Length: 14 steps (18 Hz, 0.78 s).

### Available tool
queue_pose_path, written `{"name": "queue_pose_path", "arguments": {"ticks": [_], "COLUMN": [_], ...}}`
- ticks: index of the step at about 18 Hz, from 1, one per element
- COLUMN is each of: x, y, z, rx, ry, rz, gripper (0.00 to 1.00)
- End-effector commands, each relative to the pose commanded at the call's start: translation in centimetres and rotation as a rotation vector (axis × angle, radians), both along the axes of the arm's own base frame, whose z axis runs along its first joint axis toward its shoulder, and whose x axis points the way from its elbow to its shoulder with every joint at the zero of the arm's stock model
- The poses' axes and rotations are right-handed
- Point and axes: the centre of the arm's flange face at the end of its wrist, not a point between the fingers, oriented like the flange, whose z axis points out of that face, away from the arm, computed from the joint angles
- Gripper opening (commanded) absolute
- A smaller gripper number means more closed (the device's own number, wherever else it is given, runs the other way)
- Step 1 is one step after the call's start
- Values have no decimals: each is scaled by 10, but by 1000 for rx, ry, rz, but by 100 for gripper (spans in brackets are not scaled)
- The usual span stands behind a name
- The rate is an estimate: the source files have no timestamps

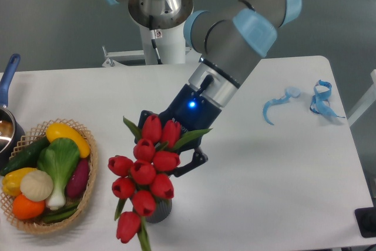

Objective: Pick up the flowers from the vase
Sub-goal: 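Lift the tulip bunch straight up out of the grey vase, then carry the held tulips up and away from the vase toward the ribbon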

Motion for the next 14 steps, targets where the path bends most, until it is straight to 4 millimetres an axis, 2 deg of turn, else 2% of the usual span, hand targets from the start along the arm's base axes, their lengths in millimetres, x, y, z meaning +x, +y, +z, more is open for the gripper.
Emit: {"name": "queue_pose_path", "arguments": {"ticks": [3, 9, 11, 14], "x": [-1, -3, -20, -47], "y": [-14, -25, -41, -65], "z": [24, 58, 67, 65], "rx": [15, 38, 45, 44], "ry": [13, 9, 8, 4], "rz": [30, 73, 114, 169], "gripper": [43, 42, 42, 42]}}
